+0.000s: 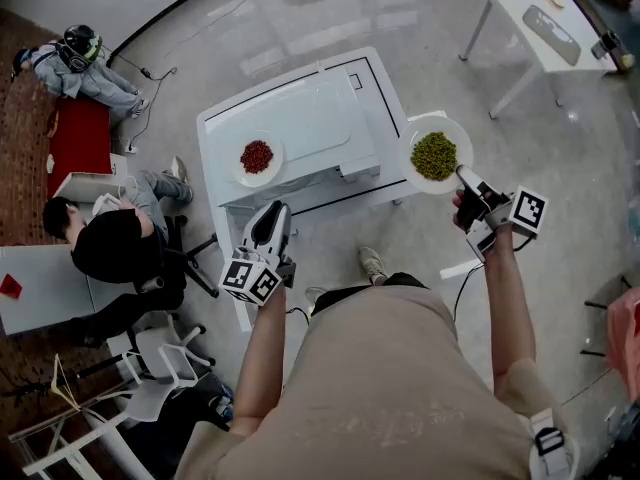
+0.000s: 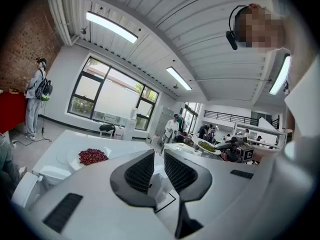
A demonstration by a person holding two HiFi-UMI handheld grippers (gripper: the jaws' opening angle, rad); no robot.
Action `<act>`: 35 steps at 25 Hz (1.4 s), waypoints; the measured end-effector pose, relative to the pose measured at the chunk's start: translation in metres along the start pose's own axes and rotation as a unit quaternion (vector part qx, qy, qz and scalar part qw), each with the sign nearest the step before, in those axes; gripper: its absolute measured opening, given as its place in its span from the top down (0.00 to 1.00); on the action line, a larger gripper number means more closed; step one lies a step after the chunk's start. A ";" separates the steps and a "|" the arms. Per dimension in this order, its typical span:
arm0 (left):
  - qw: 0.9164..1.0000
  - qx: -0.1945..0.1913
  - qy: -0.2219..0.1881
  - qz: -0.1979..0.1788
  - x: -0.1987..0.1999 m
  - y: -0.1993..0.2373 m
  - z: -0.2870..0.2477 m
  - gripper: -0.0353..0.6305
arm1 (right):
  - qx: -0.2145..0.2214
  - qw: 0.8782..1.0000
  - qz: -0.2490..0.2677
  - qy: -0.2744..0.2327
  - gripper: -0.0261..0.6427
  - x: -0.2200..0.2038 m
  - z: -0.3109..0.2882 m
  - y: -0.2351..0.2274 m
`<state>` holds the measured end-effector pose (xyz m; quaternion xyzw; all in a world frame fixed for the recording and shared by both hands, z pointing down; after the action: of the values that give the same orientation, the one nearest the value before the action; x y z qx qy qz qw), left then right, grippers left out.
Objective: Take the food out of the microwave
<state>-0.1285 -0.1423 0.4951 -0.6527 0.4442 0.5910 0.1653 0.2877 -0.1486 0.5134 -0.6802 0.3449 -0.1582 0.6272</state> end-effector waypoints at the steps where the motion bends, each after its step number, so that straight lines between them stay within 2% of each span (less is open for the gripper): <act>1: 1.000 0.001 0.004 0.004 -0.003 0.002 -0.001 0.87 | -0.006 1.000 0.002 -0.003 0.94 0.000 0.002 -0.008; 7: 1.000 0.009 0.021 0.009 -0.021 0.007 -0.001 0.87 | -0.020 0.999 -0.025 -0.010 0.94 -0.010 0.013 -0.065; 14: 0.999 0.018 0.047 0.018 -0.050 0.020 -0.003 0.87 | -0.034 0.999 -0.027 -0.013 0.94 -0.019 0.020 -0.110; 19: 0.999 0.016 0.040 0.029 -0.068 0.024 0.002 0.87 | -0.068 0.997 -0.026 0.008 0.94 -0.035 0.022 -0.141; 23: 0.998 0.012 0.051 0.026 -0.082 0.022 0.002 0.87 | -0.082 0.996 -0.033 0.028 0.94 -0.052 0.019 -0.165; 27: 0.997 0.008 0.070 0.035 -0.101 0.022 0.001 0.87 | -0.095 0.993 -0.057 0.050 0.94 -0.076 0.012 -0.179; 32: 0.995 0.009 0.084 0.047 -0.118 0.019 0.006 0.87 | -0.098 0.990 -0.045 0.089 0.94 -0.103 -0.001 -0.175; 35: 0.994 0.008 0.095 0.051 -0.128 0.018 0.007 0.87 | -0.091 0.988 -0.055 0.108 0.94 -0.121 -0.011 -0.171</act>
<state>-0.1347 -0.0982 0.6166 -0.6812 0.4952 0.5303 0.0975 0.2406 -0.0803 0.7066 -0.7311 0.3857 -0.2334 0.5121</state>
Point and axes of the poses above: the fingertips, and each gripper's own axes: z backward along the fingers, y to its left, x out of its top, the point moved 4 cm from there along z, backward along the fingers, and after that the axes turned 6 degrees about y, right-handed, at the moved point
